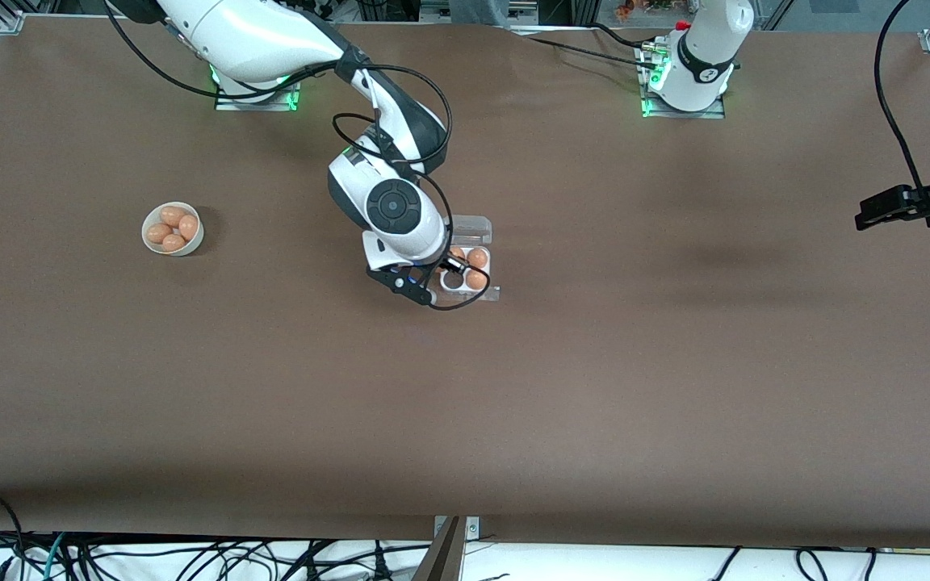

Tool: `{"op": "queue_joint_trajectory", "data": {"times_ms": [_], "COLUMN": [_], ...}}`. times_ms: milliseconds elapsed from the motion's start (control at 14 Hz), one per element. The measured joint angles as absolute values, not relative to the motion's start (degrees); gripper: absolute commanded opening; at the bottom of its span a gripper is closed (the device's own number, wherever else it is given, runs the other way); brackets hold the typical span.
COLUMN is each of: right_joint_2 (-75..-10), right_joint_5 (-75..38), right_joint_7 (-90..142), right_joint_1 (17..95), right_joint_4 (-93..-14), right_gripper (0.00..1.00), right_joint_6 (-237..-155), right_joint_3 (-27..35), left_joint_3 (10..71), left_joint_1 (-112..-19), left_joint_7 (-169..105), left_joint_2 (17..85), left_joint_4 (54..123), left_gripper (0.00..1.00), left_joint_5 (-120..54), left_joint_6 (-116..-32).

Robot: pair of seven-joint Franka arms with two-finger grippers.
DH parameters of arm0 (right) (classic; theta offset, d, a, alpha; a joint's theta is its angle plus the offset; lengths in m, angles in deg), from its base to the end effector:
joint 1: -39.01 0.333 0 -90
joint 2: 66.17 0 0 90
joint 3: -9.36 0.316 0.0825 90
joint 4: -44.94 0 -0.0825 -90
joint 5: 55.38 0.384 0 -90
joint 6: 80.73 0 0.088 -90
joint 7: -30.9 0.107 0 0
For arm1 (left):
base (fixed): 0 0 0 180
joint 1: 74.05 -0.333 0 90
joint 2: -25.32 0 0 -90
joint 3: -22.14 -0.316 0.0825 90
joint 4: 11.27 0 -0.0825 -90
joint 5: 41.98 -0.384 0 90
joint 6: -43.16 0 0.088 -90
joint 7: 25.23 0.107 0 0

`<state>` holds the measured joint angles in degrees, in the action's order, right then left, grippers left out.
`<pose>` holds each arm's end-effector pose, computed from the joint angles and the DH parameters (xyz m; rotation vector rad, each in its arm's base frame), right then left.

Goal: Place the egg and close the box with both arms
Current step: 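Lower the egg into the empty slot and open the right gripper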

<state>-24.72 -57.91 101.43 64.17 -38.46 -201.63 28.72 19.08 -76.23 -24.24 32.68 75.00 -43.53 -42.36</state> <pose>0.5416 0.4681 0.2724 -2.9587 0.7657 0.2640 0.5802 0.0544 0.5757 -3.1053 -0.1156 0.2226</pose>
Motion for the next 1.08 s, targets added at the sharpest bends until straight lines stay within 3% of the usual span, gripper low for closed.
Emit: {"op": "queue_joint_trajectory", "data": {"times_ms": [1075], "right_joint_2": [-19.9], "right_joint_5": [-58.3], "right_joint_7": [101.4], "right_joint_1": [66.0], "right_joint_4": [-37.8], "right_gripper": [0.37], "right_joint_6": [-205.4], "right_joint_3": [28.6], "left_joint_3": [19.1], "left_joint_1": [-76.2], "left_joint_7": [-24.2], "left_joint_2": [32.8], "left_joint_4": [75.0], "left_gripper": [1.00], "left_joint_5": [-43.5], "left_joint_6": [-42.4]}}
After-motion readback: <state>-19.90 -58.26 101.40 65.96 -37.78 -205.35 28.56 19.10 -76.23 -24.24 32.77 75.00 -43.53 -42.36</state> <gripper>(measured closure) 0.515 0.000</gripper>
